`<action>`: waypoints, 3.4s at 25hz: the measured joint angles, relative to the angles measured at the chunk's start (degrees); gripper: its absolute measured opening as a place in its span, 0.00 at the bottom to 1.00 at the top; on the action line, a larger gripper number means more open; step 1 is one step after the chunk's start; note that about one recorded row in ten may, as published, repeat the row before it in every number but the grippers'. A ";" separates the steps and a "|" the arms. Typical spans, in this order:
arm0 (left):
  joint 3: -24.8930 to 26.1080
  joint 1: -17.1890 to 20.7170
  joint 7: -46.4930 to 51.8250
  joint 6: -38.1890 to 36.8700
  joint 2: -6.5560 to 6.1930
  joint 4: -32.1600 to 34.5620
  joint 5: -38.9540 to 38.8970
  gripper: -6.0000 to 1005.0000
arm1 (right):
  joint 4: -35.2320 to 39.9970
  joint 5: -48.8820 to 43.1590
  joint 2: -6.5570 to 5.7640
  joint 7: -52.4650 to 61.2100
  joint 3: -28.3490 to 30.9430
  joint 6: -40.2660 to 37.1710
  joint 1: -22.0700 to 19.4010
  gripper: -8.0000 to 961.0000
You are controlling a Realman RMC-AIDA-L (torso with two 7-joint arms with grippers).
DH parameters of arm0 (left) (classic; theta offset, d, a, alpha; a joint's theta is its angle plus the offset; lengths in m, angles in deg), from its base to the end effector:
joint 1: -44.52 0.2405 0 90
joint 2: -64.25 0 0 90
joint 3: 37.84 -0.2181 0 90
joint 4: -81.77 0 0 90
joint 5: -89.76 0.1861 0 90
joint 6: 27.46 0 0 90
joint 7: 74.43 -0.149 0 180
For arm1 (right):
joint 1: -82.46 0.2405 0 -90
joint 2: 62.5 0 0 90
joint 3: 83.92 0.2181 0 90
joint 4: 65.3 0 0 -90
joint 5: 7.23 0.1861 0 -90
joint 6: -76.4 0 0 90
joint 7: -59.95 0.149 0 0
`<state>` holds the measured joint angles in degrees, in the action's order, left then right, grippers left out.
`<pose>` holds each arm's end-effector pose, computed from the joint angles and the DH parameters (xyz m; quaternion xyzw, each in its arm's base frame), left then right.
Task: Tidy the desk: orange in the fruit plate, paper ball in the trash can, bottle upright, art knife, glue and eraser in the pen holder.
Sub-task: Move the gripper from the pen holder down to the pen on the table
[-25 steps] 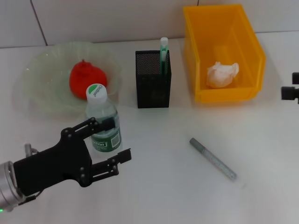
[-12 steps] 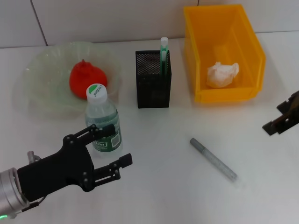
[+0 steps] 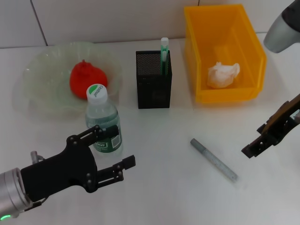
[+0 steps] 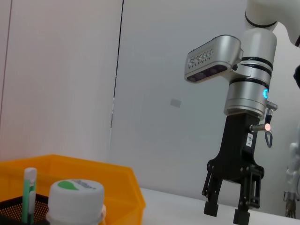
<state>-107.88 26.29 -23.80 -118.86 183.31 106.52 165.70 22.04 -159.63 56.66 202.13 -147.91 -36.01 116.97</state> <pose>-0.2131 0.2302 -0.0247 -0.9072 -0.1183 -0.3794 0.1383 0.1690 0.2848 0.0691 -0.8984 0.3692 -0.2001 0.1289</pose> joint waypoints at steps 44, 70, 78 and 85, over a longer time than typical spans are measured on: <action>-2.81 -2.10 -3.83 3.98 -0.54 0.05 0.51 0.79 | -16.65 1.38 0.19 20.38 -20.12 17.59 2.53 0.73; -2.90 -2.08 -3.38 3.59 -0.58 0.16 1.10 0.79 | -18.25 0.44 0.17 20.83 -23.02 19.36 2.69 0.52; -2.90 -2.34 -3.35 3.59 -0.58 0.30 1.14 0.79 | -18.05 0.50 0.19 20.82 -23.07 19.38 2.70 0.46; -3.07 -2.34 -3.35 3.60 -0.58 0.14 1.14 0.79 | -18.86 0.68 0.19 20.57 -23.13 19.29 2.94 0.35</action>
<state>-110.95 23.95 -27.15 -115.26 182.73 106.66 166.84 3.19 -158.95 56.85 222.70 -171.04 -16.72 119.91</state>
